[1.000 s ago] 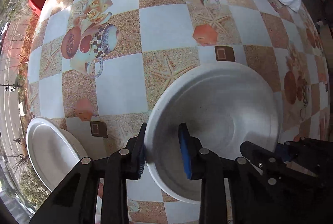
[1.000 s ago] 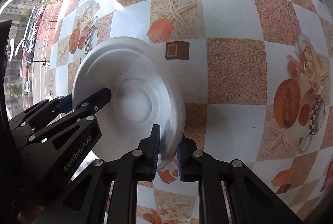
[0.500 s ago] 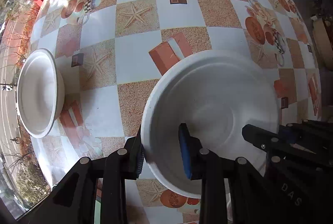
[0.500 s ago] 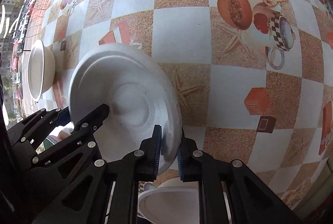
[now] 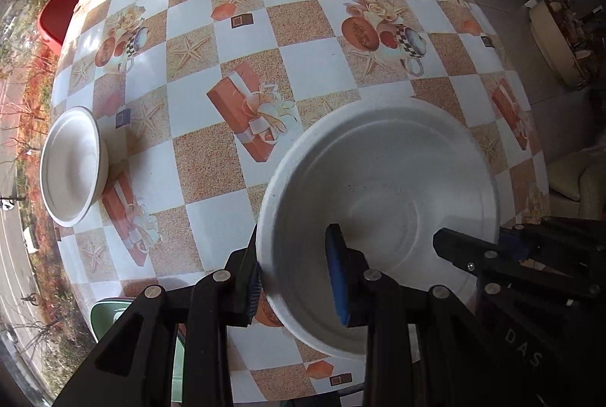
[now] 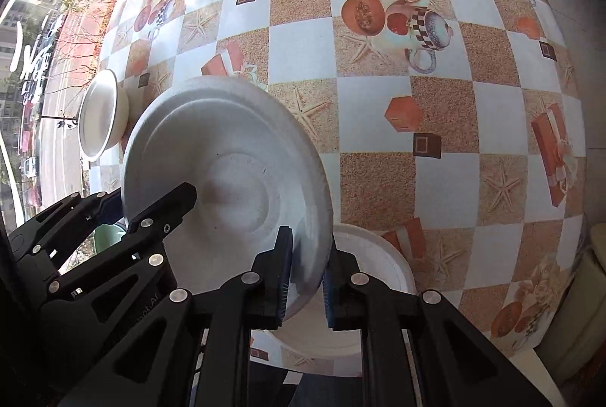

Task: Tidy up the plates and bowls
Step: 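Lift the bowl with the right gripper and carry it to the bowl stack, then lower the bowl onto the bowl stack and open the right gripper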

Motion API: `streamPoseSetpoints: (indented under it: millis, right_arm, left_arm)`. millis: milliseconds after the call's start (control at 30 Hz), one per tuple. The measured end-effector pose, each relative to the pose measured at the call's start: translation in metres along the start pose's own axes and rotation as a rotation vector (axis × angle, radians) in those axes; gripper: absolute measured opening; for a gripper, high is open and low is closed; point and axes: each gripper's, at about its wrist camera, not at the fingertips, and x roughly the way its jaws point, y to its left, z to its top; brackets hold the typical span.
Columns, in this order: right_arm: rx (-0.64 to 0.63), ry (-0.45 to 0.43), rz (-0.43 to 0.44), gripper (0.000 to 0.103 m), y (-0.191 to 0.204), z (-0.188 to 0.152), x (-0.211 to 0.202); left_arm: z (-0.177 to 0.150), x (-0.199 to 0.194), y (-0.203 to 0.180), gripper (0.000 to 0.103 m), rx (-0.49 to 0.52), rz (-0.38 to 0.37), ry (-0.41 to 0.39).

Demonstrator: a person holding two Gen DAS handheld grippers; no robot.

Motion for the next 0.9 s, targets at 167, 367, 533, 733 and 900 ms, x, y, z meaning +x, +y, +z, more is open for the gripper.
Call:
streamPoseSetpoints:
  millis: [167,367,533,733,900]
  right_arm:
    - [0.075,0.012,-0.013,0.016,-0.016,-0.03,-0.004]
    - [0.134,0.03,-0.039,0.016,-0.033,-0.057,-0.003]
    - [0.154,0.039,-0.068,0.016,-0.039,-0.063,0.004]
    - [0.219,0.007,-0.134,0.082,-0.05,-0.066,0.002]
    - [0.296,-0.021,-0.143,0.082,-0.057,-0.07,-0.013]
  left_arm:
    - [-0.014,0.006,-0.031,0.035,0.091,-0.015,0.024]
    - [-0.022,0.018,-0.046,0.038,0.126,-0.048,0.055]
    - [-0.029,0.017,-0.042,0.074,0.116,-0.043,0.062]
    - [-0.048,-0.002,-0.003,0.08,0.087,-0.073,0.036]
    - [-0.08,-0.009,0.036,0.08,0.031,-0.086,0.059]
